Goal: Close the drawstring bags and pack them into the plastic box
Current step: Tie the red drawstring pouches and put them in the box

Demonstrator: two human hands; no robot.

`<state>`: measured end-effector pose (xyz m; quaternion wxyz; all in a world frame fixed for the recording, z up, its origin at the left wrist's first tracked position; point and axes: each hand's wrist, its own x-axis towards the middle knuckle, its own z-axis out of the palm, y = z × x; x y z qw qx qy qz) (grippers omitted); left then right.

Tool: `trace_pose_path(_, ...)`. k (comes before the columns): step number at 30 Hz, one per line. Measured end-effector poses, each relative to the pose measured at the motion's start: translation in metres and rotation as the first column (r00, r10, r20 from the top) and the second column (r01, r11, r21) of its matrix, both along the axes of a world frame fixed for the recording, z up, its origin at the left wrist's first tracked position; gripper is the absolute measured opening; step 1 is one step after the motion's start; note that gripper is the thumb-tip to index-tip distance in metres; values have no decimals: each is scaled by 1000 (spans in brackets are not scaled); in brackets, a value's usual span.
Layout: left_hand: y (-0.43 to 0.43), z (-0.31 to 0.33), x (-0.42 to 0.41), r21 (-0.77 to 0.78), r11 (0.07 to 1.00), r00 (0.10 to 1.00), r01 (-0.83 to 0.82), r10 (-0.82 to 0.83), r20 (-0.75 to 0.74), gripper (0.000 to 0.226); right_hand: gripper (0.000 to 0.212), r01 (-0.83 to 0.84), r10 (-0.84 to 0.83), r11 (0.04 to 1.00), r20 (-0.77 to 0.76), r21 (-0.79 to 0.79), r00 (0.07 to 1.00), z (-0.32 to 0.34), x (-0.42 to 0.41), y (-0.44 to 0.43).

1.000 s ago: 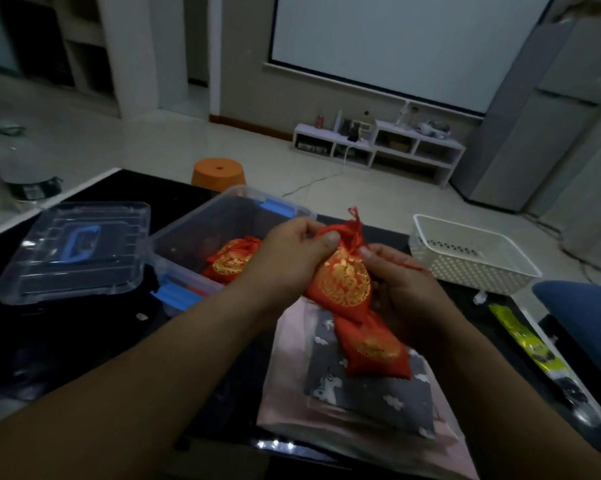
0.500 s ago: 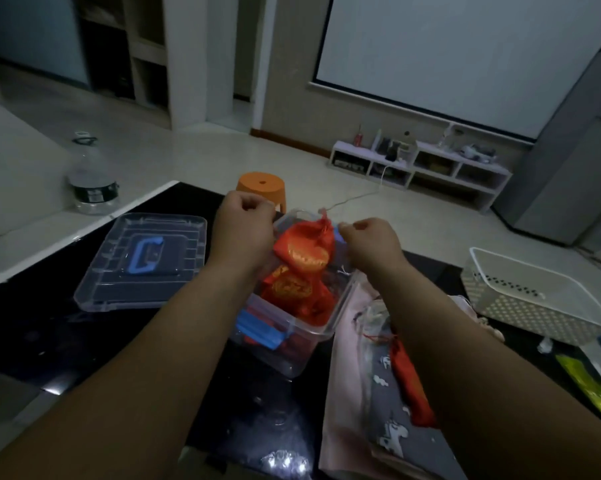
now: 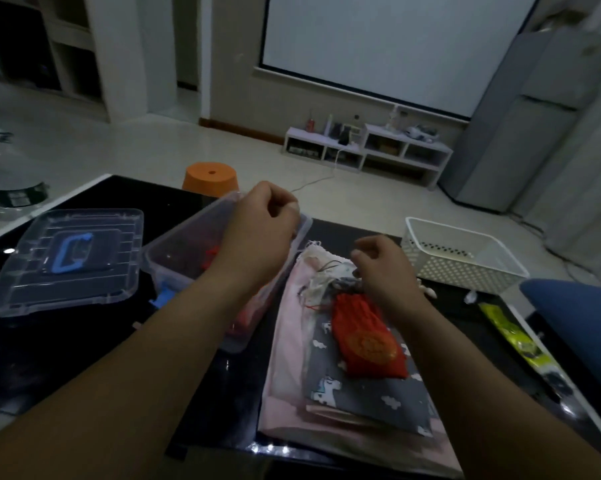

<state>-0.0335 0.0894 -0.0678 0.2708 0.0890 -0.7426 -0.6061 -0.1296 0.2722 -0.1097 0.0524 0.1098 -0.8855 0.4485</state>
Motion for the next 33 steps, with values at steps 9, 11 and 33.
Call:
trace_pose_path(9, 72, -68, -32, -321, 910, 911, 261, -122, 395, 27, 29, 83, -108, 979, 132, 185, 985, -28, 2, 73)
trace_pose_path(11, 76, -85, -40, -387, 852, 829, 354, -94, 551, 36, 31, 44, -100, 960, 191, 277, 977, -35, 5, 79)
trace_pose_path(33, 89, -96, -41, 396, 857, 815, 330, -470, 338, 18, 15, -55, 167, 951, 358, -303, 918, -40, 16, 78)
